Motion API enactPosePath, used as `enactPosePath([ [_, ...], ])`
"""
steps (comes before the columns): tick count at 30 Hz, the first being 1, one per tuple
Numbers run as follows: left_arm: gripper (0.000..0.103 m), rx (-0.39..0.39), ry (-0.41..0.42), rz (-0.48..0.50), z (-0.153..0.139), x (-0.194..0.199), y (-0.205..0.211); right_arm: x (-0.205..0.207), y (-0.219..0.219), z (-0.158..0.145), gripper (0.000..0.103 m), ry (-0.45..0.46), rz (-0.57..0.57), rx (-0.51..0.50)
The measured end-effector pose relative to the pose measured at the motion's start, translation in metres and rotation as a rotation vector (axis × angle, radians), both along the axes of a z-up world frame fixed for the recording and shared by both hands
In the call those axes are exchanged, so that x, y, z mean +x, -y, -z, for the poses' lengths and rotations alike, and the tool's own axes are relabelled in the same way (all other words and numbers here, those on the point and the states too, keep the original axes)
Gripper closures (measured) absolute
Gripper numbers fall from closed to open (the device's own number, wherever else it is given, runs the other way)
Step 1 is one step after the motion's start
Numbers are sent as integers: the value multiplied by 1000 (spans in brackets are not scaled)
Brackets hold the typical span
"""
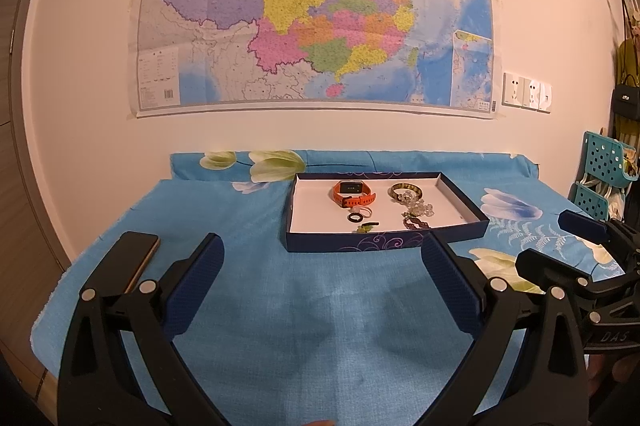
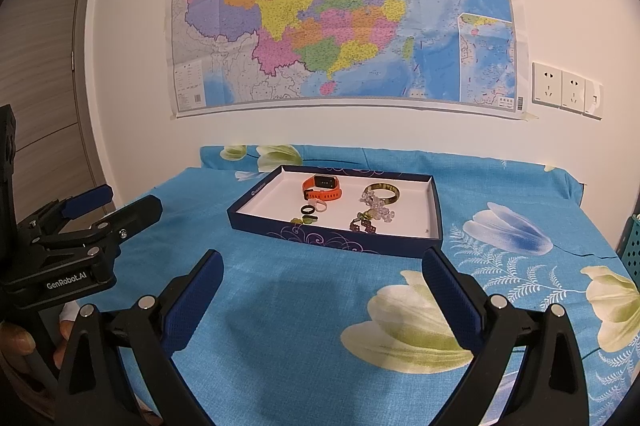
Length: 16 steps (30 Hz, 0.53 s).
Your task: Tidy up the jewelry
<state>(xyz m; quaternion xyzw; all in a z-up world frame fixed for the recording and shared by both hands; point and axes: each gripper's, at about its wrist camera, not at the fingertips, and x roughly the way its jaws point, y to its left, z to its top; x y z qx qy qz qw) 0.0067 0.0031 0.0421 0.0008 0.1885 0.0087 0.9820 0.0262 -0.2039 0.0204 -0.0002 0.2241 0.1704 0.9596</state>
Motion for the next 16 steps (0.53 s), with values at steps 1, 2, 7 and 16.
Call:
enactPosePath([
  [1, 6, 2, 0, -2, 0, 0, 0, 0, 0, 0, 7, 1, 0, 1],
  [2, 6, 7, 0, -5, 1, -1, 0, 0, 0, 0, 7, 1, 1, 0],
  [7, 6, 28, 13, -2, 1, -2, 4, 1, 0, 0, 7, -2, 1, -1],
  [16, 6, -10, -59, 13, 10, 11, 2, 12, 2, 9, 7, -37, -2, -29],
])
